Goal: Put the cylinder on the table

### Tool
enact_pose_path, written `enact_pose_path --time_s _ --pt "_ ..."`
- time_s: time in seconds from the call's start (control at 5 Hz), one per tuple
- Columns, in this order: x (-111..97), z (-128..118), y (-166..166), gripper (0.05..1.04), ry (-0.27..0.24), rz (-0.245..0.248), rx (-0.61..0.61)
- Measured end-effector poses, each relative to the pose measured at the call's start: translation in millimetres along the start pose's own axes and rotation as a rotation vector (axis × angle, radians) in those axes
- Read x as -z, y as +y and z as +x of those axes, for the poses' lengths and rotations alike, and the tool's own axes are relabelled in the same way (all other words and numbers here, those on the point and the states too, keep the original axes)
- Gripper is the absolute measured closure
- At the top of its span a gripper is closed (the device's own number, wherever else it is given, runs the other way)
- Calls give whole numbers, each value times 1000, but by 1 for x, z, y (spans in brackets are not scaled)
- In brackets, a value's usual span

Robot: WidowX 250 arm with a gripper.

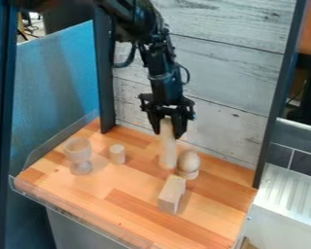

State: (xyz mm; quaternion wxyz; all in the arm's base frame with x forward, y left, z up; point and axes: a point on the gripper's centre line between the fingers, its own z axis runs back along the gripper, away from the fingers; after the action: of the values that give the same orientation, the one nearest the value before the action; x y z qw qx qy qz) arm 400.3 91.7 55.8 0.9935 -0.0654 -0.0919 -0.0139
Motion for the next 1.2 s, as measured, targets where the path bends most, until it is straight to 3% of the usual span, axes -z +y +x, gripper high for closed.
enact_pose_path --time_s 0.2,0.4,0.6,0.8,1.2 --pt "-7 6 14 464 -15 18 -27" --pt "-3 11 29 464 -36 -16 -64" --pt "7 21 43 464 -53 -29 -89" --pt "25 29 43 465 -50 -77 -72" --pt "31 37 51 465 -121 -47 -36"
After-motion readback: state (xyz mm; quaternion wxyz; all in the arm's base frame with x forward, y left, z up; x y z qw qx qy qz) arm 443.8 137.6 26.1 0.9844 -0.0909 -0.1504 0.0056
